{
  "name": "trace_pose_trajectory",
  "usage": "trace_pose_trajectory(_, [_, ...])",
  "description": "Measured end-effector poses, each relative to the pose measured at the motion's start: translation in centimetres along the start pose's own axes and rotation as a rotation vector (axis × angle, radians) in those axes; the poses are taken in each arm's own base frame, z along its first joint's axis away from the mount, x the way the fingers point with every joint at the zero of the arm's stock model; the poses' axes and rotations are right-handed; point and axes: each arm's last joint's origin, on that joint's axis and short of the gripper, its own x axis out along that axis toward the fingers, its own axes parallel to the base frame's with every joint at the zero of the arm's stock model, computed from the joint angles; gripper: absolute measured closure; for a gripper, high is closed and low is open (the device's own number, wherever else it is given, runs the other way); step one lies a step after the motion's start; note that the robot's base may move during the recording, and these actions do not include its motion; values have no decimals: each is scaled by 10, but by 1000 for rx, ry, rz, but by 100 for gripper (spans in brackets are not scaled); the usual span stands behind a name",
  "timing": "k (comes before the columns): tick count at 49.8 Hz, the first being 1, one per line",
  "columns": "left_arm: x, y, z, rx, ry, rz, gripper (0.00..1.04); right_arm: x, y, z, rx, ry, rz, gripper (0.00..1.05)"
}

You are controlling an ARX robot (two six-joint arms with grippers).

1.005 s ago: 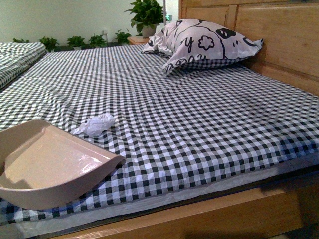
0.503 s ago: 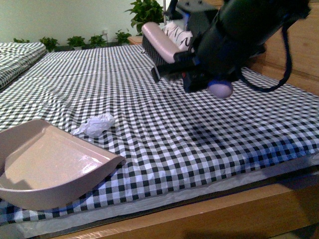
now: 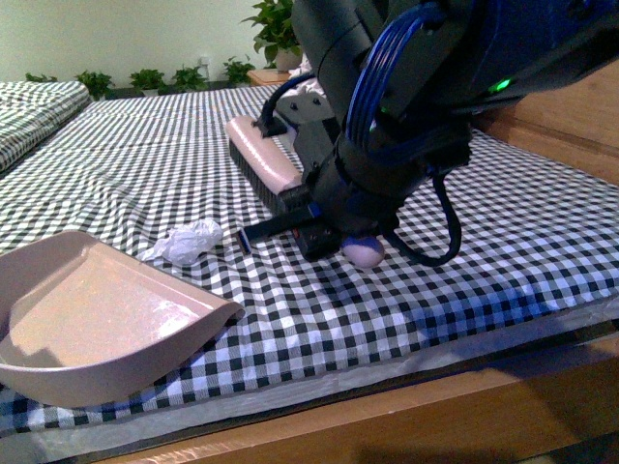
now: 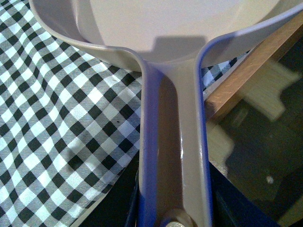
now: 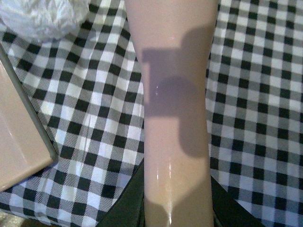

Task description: Clean up trash

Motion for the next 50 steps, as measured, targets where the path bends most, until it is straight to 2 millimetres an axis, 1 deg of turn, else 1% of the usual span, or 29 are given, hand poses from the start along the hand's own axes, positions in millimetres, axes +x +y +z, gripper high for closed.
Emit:
trace_pose_trajectory(7, [0,0,0,0,0,0,77,15,9,-14,-25,50,0,87])
trace_pose_trajectory(12, [0,0,0,0,0,0,77,20,13,-20,-39,78,0,87])
trace_pose_trajectory(17, [0,0,0,0,1,0,77,21,17,-24,-50,123,24,87])
trace_pose_trajectory(22, [0,0,0,0,1,0,77,17,24,-26,-75,192,128,87])
trace_pose_trajectory(28, [0,0,0,0,0,0,77,3,33,-26,-118,255,314,87])
trace_pose_trajectory(32, [0,0,0,1,1,0,77,-8,34,-22,-130,258,401,87])
trace_pose_trajectory(37, [0,0,0,1,1,0,77,-26,31,-13,-159,222,504,87])
trace_pose_trajectory(41, [0,0,0,1,1,0,77,-39,27,-3,-172,181,533,87])
trace_pose_trajectory(44, [0,0,0,1,0,0,77,-52,15,6,-180,130,510,87])
trace_pose_trajectory(47, [0,0,0,1,0,0,77,-56,1,10,-186,104,447,87])
trace_pose_trajectory(50, [0,0,0,1,1,0,77,-55,-10,11,-180,81,380,87])
